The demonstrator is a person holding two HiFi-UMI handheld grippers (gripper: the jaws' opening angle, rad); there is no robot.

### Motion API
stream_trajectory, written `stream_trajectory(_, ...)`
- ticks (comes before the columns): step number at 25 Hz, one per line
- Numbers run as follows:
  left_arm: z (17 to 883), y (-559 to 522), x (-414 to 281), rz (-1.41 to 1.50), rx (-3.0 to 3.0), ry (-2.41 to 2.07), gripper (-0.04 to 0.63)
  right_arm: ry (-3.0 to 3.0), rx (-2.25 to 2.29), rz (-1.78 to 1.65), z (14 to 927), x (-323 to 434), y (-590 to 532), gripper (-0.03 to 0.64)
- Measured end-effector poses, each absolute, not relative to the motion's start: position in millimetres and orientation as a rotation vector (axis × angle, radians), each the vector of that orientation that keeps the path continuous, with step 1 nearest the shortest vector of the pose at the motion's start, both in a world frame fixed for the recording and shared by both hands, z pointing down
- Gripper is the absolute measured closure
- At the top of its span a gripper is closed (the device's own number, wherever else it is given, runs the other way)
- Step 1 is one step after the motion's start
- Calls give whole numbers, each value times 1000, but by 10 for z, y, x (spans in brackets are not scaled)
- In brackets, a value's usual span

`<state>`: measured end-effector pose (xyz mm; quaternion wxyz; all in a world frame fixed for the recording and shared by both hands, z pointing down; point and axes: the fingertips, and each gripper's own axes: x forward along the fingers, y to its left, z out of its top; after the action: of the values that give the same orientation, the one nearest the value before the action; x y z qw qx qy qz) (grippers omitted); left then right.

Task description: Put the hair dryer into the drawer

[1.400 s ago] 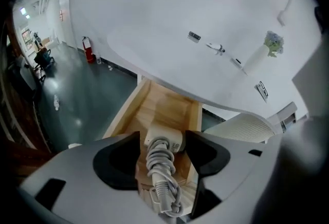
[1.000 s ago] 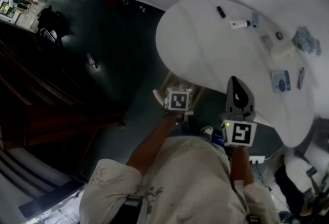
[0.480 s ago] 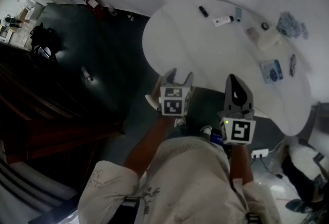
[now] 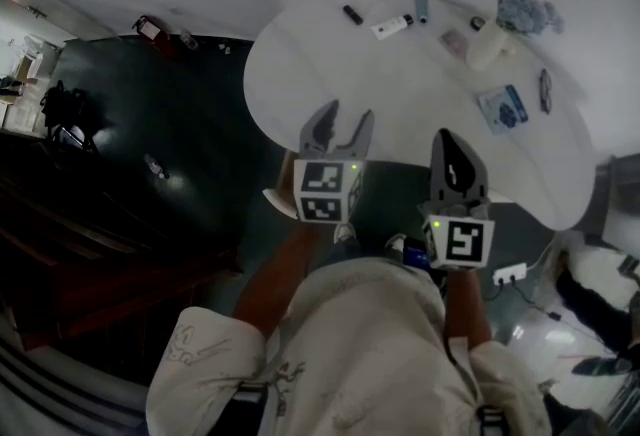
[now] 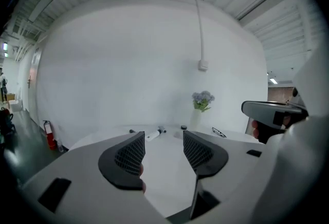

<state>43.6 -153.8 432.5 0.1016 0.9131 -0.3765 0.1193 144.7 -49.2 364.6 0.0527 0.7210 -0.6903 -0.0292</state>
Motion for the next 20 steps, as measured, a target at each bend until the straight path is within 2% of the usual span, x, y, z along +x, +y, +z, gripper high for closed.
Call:
stream_trajectory(12,3844,-1214,868,197,2859,-1089,510,-2026,2285,-82,3601,1730,-263,614)
stream_trajectory(16,3739,-1155,924,155,2880,-1104,587,-2015,2298,-88,3579,1768,-227,614)
stream_trajectory(20,3695,-1104,973,134,2897,-1087,594,-2008,2293,-89,3587,1786,-203,614)
